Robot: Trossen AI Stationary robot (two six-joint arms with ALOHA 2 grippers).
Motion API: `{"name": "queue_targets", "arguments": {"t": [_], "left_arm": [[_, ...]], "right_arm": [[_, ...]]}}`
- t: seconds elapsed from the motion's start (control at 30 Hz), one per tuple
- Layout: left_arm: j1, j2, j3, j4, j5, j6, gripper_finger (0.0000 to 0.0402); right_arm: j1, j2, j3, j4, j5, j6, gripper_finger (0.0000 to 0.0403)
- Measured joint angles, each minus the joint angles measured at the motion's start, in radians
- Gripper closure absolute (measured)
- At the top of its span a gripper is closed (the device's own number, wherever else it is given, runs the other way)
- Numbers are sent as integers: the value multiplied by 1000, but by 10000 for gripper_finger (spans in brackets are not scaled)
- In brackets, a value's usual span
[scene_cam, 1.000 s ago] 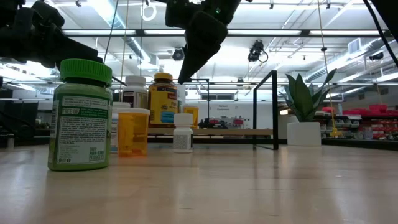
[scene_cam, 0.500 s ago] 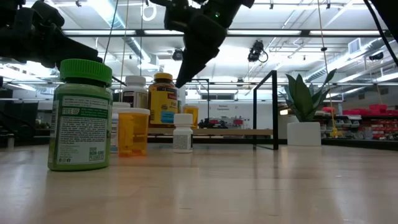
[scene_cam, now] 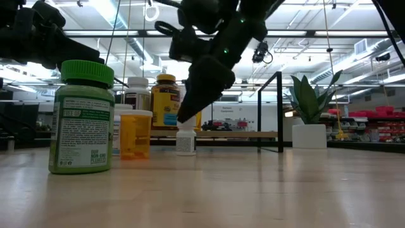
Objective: Pick and place medicine bottles onto shelf by color
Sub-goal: Put the white small bottle on the shelf
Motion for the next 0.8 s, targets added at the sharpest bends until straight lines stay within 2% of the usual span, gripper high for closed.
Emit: {"name": "queue_targets", "arguments": {"t": [0.27, 0.67, 0.8], "left_arm": [[0, 0, 0, 0, 0, 0, 216], [0, 0, 0, 0, 0, 0, 219], [0, 0, 0, 0, 0, 0, 214]], "right_arm": [[-8, 0, -57, 84, 0, 6, 135], [-33, 0, -60, 77, 4, 33, 222], [-42, -3, -56, 51, 5, 39, 237]]}}
